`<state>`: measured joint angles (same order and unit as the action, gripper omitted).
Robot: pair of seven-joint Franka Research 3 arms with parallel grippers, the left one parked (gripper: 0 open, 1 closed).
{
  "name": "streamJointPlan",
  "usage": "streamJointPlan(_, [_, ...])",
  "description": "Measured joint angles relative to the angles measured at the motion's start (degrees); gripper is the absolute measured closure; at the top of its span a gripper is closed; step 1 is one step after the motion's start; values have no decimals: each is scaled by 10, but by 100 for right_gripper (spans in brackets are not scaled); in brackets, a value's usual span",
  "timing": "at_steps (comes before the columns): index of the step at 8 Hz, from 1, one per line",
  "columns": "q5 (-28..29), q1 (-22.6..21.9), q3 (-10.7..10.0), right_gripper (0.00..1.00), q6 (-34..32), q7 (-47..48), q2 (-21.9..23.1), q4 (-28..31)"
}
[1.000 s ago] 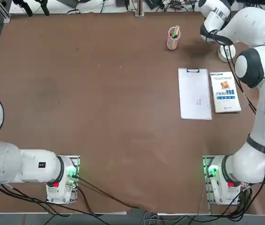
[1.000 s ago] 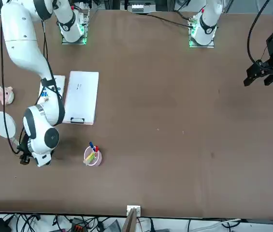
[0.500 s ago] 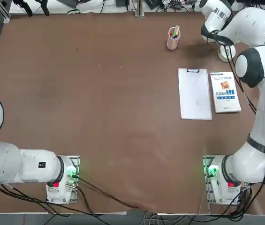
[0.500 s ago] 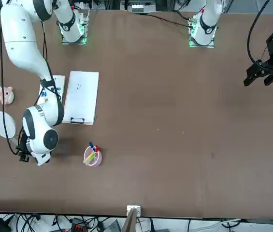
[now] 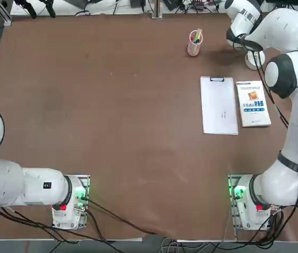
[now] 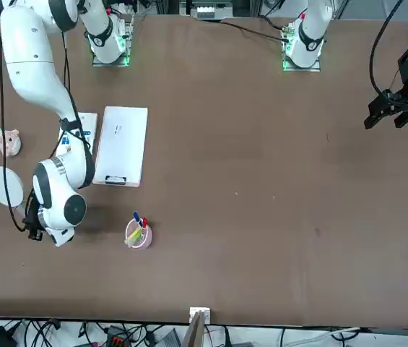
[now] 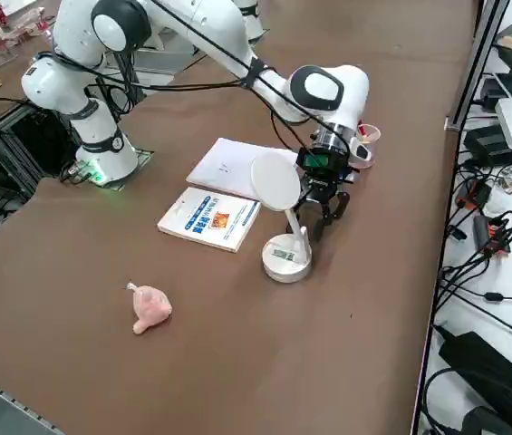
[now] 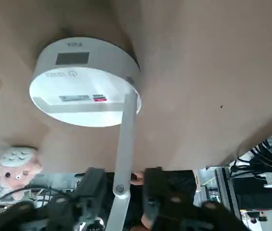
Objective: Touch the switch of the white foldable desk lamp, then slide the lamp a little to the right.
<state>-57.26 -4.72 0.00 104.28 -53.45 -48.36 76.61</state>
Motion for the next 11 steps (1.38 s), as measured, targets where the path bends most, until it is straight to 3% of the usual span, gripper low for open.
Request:
streamJointPlan(1, [-3, 0, 0, 73, -1, -1, 0, 0])
streamJointPlan(2, [-4, -1, 0, 85, -1, -2, 0, 0])
streamJointPlan(7, [-4, -7, 2, 84, -9, -12, 0, -2])
streamJointPlan(11, [46, 17, -3, 84, -77, 20, 16, -25])
